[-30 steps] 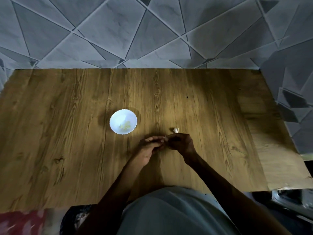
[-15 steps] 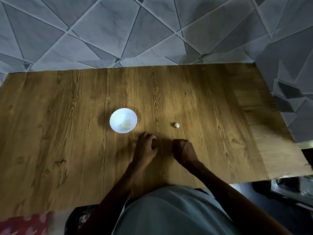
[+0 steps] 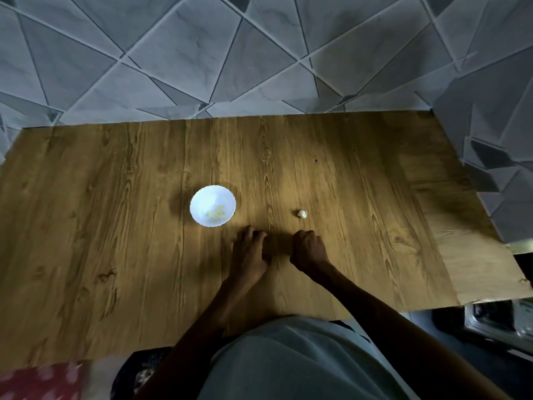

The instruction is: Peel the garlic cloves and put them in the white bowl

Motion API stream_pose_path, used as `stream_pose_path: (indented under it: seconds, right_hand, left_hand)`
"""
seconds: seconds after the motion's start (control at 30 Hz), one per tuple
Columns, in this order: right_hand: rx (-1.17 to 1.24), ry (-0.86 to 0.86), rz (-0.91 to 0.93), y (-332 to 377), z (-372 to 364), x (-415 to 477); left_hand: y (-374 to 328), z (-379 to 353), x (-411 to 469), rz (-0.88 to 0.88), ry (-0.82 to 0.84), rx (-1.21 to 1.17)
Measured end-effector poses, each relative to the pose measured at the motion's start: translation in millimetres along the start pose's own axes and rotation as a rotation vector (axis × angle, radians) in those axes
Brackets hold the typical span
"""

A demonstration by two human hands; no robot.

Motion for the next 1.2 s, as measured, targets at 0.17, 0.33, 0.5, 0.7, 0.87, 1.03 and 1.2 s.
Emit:
stream_pose_path:
  seconds: [0.17, 0.33, 0.5, 0.7, 0.87, 1.03, 1.2]
  right_hand:
    - [0.092, -0.026, 0.018, -7, 3, 1]
    - [0.552, -0.15, 0.124, -9, 23, -11]
    - [0.773, -0.175, 0.049, -7, 34, -18]
    - [0.675, -0.27, 0.137, 2, 44, -20]
    - [0.566, -0.384, 0.208, 8, 42, -30]
    - [0.46, -0.389, 0.347, 9, 42, -36]
    - [0.469, -0.372, 0.366, 7, 44, -32]
  left_hand:
    - [-7, 3, -1, 0.018, 0.094, -0.338]
    - [-18, 7, -10, 0.008, 0.202, -0.53]
    - [-25, 16, -12, 0.006, 0.205, -0.678]
    - [-28, 18, -14, 0.171, 0.35, -0.954]
    - [-30, 9, -22, 0.435, 0.513, -1.278]
    - [-38, 0, -36, 0.823, 0.66, -1.689]
    - [-36, 3, -36, 0.84, 0.672, -1.725]
Point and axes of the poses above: each hand's wrist, its own x-axis towards the middle knuckle, its own z-axis out of the back of the hand, y = z × x, the point moved 4 cm from there along x, towards the middle knuckle, and after that the axes turned 13 degrees about z, right-handed, at the moved point
